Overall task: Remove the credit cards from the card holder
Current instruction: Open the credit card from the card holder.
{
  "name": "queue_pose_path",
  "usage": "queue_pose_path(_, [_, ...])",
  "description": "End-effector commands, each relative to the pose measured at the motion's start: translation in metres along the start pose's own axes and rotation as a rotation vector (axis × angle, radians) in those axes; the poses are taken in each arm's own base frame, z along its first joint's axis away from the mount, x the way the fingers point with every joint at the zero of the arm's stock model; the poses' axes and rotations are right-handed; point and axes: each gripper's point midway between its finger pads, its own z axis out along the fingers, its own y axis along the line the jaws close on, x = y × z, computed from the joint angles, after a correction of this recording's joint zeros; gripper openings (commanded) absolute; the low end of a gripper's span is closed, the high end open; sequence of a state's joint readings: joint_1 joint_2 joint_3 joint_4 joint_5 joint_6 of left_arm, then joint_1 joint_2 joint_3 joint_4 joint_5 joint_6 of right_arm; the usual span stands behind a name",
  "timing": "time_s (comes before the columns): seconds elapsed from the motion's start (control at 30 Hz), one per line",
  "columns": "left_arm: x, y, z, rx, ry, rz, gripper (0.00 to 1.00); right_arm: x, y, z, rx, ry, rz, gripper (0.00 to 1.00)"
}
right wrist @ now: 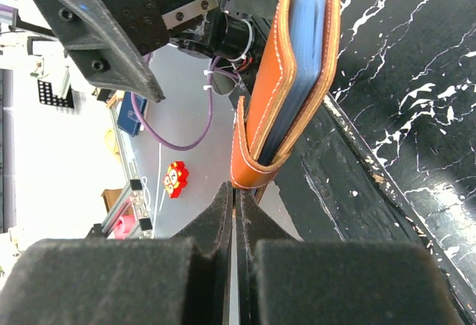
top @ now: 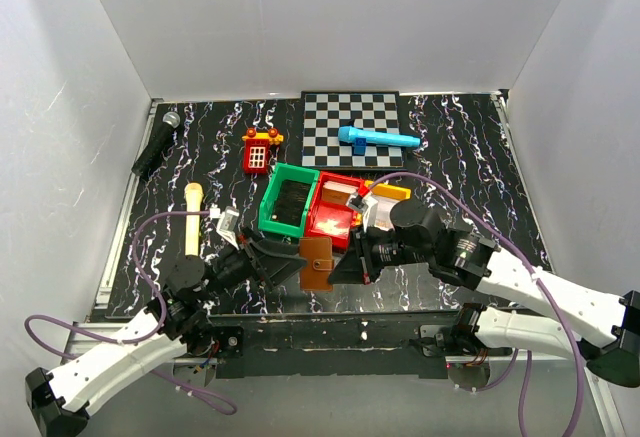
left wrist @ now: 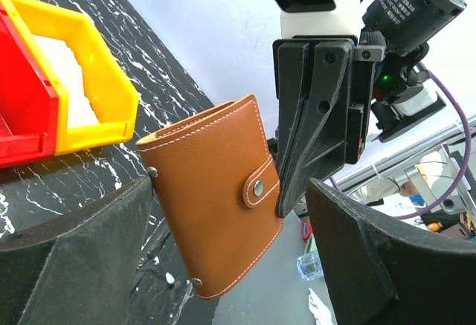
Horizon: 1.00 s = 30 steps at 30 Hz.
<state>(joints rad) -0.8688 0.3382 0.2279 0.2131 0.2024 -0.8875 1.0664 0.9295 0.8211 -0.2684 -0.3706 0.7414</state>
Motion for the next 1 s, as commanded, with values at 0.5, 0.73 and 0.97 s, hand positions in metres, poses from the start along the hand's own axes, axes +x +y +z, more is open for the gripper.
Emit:
queue_pose_path(0.5, [0.004,0.003,-0.001,0.016,-0.004,-0.001,0.87,-0.013,0.037,-0.016,-0.146,-0.051,-0.063,0.01])
queue_pose_path(0.73, [0.004,0.009,0.0,-0.01,-0.004,0.001,0.89,-0.011,0.04,-0.016,-0.164,-0.037,-0.066,0.01])
queue_pose_path(0.97, [0.009,0.0,0.001,0.067,0.015,-0.009,0.87,-0.01,0.045,-0.016,-0.198,-0.03,-0.073,0.01])
